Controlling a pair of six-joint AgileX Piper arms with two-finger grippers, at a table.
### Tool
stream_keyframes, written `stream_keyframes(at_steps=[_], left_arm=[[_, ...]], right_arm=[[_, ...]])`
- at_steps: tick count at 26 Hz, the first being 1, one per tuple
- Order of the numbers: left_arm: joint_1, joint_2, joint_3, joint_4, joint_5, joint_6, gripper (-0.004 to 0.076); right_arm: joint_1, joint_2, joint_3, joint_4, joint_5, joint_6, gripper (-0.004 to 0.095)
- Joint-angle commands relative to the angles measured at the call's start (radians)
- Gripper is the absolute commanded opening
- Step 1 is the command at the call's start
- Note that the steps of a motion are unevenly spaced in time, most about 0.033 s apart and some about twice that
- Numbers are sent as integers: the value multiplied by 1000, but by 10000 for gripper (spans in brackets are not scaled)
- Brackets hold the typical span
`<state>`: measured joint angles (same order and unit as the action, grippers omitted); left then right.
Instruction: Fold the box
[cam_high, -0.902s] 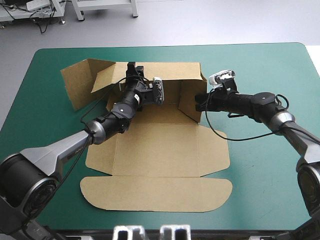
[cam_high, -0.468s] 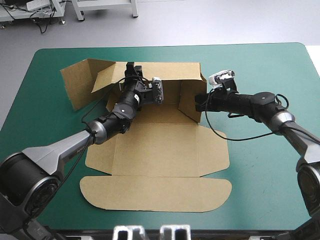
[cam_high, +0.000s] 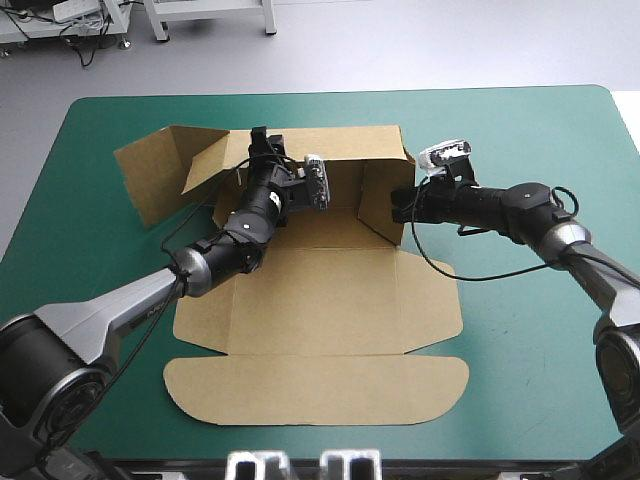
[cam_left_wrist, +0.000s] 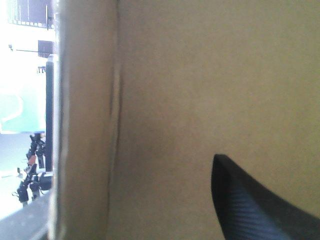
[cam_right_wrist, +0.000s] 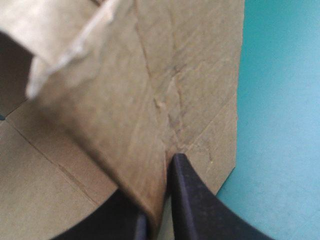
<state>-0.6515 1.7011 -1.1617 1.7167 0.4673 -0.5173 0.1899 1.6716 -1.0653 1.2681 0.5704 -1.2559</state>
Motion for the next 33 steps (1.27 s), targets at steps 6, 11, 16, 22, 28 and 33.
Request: stream_keyframes(at_steps=[6,11,16,22,28,33], left_arm=[[-107,-85,-18,3,156,-17,441],[-124,-83,-18,3,215,-15,441],[-187,-98,-18,52,322,-9,425],[-337,-162,-18,52,317,-14,323],[-483,-231,-18,31,349,-63,183],[-438,-382,-22,24,368,-276,3]], right_arm=[[0,-20,-1,-26,130,44,1],[0,-20,-1,-26,148,55,1],[0,-20,-1,-26,150,57,1],[0,-20,-1,-26,154,71,1],[0,-20,-1,-26,161,77,1],[0,-40,-1,-24,159,111,2]])
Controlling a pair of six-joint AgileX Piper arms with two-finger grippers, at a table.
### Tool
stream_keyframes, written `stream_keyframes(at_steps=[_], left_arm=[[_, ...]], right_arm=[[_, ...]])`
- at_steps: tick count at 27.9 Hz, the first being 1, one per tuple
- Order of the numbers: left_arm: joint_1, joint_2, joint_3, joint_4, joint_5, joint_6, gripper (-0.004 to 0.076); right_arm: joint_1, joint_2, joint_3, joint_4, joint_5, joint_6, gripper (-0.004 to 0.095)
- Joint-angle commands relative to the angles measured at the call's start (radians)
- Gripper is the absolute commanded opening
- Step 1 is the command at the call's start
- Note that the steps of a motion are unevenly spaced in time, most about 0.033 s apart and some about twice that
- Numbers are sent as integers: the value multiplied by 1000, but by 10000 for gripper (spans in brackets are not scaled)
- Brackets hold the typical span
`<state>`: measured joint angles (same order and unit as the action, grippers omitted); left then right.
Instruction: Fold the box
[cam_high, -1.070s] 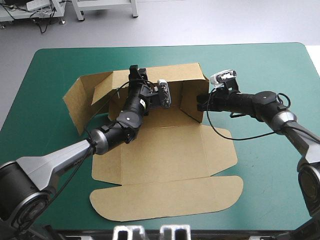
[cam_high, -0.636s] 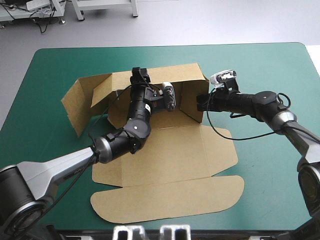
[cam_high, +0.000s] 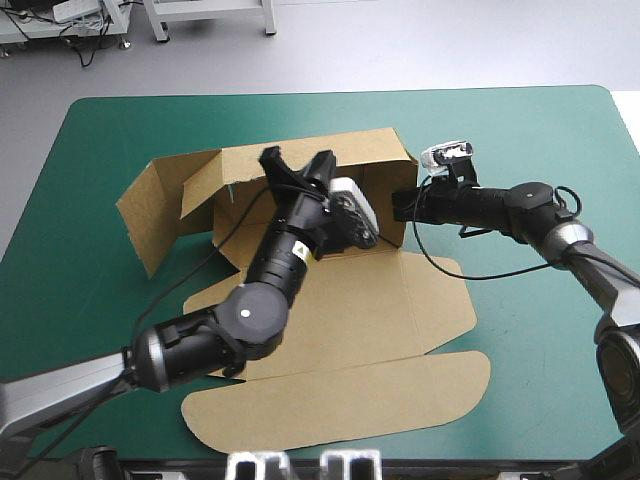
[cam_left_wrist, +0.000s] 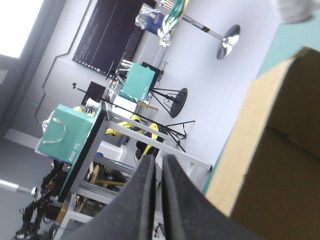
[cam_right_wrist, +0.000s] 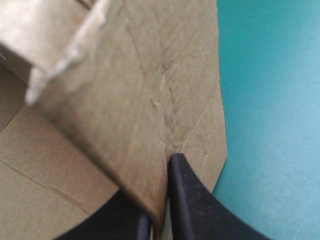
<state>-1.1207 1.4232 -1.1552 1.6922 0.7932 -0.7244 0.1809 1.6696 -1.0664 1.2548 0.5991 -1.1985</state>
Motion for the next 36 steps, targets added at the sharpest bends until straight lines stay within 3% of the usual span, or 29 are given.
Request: stream_keyframes(at_steps=[1,6,9,15,19,26,32,36], left_arm=[[76,-141,-38,16,42,-95,3],[347,-277,-86,-216,-26,-97,4],[537,-338,-86,-390,-119,-79,4],[879,-360,-84,-836,-155,205,4],[1058,-360,-60,-1165,-200,409,4],[1158,-360,25,-1427,-204,606,4],[1158,-360,119,-1474,-209,643,4],[1158,-360,138,-1469,-194,644,4]], right_arm=[[9,-54,0,-13,131,79,2],[9,-149,0,-146,129,210,2],[9,-225,0,-300,131,354,2],[9,-383,0,-532,193,644,2],[9,-438,0,-684,270,761,1],[9,-438,0,-844,283,843,1],[9,-364,0,-851,177,833,1],[9,-300,0,-841,48,735,13]])
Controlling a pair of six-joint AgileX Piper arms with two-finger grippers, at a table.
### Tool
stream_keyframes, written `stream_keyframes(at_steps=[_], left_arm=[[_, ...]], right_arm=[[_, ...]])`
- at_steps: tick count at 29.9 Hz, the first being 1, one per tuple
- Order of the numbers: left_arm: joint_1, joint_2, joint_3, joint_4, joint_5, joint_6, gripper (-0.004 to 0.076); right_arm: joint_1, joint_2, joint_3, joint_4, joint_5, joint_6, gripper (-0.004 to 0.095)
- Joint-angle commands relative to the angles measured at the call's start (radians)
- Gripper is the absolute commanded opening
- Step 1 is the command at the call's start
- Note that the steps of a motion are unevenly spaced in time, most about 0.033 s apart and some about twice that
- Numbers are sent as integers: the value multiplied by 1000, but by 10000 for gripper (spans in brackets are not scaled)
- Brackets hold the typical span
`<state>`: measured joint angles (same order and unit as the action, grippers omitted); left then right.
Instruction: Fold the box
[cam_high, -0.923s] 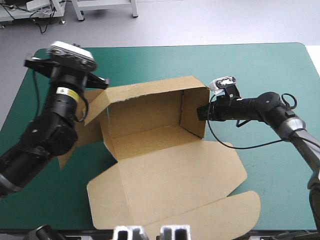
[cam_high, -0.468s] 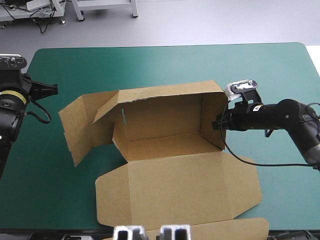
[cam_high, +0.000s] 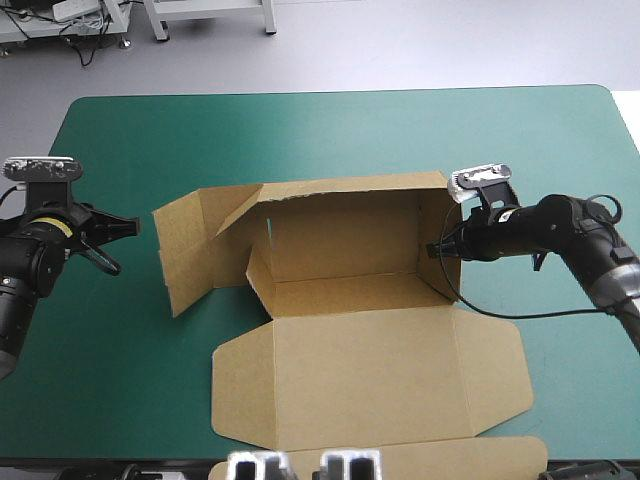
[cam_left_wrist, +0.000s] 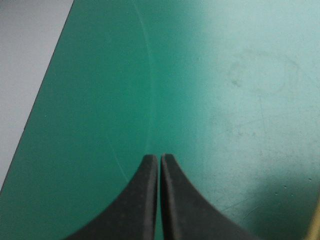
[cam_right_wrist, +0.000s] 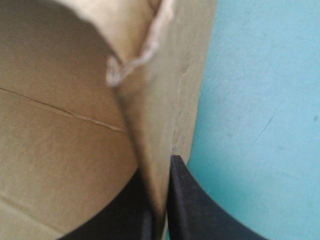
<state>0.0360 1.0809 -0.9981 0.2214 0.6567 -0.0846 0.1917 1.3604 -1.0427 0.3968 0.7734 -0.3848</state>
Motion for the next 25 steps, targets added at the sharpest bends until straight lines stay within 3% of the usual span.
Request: stream_keyframes(at_steps=[1,5,15,20,25], left_arm=[[1,-18,-19,4,-57,7,4],[1,-18,-19,4,-64,56,4],[1,-18,-19,4,-56,57,4],[1,-11,-19,4,-48,61,4],[11,26,-19,4,-42,61,4]], right_arm=[[-2,22,-24,17,-151,-98,16],[-2,81,-26,17,-225,-122,52],[-2,212,-114,18,-226,-136,370],[-2,212,-227,18,-191,-136,378],[-2,212,-398,6,-31,-100,378]])
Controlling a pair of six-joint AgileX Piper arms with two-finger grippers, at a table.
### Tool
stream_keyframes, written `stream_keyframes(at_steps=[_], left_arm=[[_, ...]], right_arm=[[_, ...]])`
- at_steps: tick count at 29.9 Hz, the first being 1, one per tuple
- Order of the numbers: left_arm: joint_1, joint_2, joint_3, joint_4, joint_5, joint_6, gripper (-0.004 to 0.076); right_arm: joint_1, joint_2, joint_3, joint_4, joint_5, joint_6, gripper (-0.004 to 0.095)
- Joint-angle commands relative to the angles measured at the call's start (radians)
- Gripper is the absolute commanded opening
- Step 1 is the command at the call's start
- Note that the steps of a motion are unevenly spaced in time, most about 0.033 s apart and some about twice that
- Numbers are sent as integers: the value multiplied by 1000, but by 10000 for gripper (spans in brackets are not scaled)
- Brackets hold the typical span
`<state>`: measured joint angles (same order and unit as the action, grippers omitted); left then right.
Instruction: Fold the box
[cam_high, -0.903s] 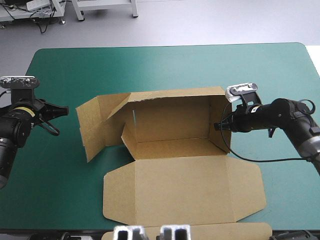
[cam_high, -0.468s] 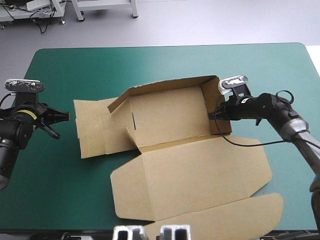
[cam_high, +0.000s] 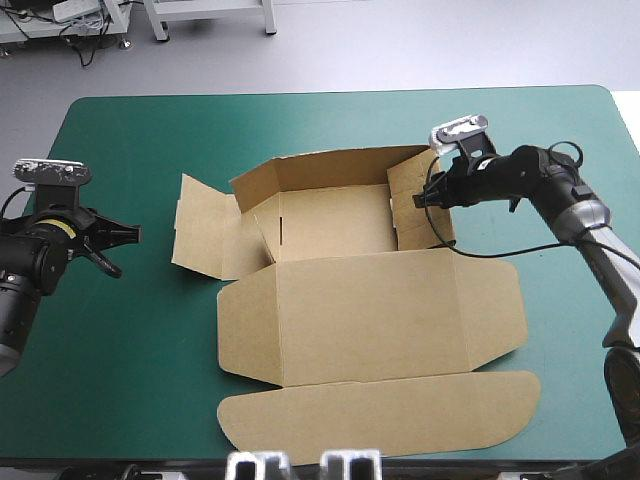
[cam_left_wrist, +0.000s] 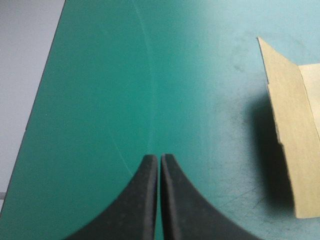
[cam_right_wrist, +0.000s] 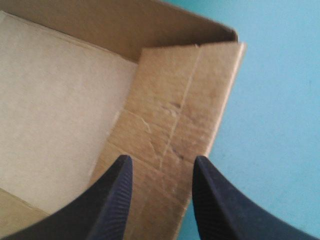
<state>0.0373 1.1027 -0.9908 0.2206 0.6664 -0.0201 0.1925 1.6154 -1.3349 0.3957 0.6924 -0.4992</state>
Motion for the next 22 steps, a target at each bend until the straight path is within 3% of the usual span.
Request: stream_keyframes(at_steps=[1,6,13,22], left_arm=[[13,13,-26,7,-52,-4,4],[66,72,-60,-32,-51,-4,4],[180,168,-110,-359,5,109,4],[227,226,-110,-594,204,294,4]], right_arm=[[-3,-43,-144,5,83,23,378],[-3,-43,-330,-36,301,114,356],[-3,-43,-481,-186,556,239,328],[-3,37,-443,-179,494,246,328]])
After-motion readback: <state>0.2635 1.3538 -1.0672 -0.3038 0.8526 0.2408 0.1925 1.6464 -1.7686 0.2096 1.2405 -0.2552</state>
